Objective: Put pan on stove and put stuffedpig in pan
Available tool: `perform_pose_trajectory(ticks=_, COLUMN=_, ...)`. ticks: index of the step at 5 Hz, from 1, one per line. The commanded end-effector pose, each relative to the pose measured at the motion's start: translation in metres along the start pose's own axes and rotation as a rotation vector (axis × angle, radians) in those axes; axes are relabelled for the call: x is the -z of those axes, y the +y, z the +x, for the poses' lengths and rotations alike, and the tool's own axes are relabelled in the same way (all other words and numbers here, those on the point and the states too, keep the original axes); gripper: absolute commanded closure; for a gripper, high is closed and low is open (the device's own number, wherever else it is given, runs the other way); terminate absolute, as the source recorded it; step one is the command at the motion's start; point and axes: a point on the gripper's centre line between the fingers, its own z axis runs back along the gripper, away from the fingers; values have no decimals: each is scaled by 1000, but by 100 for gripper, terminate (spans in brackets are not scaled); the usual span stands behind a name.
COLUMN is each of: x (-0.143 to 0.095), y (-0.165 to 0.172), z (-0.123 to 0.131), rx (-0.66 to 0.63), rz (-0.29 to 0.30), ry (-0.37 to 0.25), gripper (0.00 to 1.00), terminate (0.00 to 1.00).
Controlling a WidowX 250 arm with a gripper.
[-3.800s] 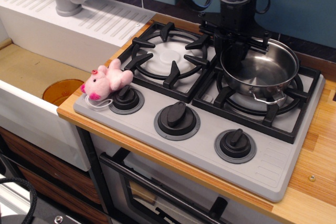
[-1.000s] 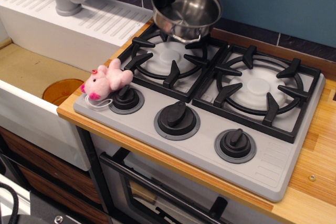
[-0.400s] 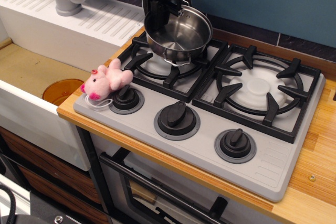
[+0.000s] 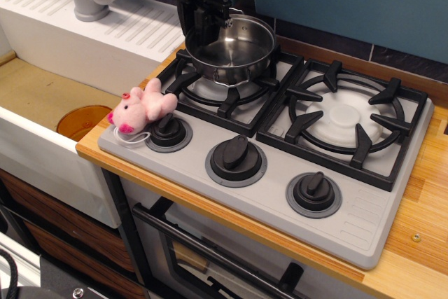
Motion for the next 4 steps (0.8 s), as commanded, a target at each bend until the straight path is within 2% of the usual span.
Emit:
perform_pose_trajectory(ticks=1, x=-45, y=-2, z=9, rx=-14, rz=42, ry=-33, gripper=0, terminate=0)
perform_pose_trajectory(ticks=3, x=-79, y=-12, z=13, rx=5, rz=69, ry=7, gripper=0, terminate=0)
perform_pose_trajectory(ticks=4, x=-79, y=-12, z=13, rx=5, rz=69, ry=7, gripper=0, terminate=0)
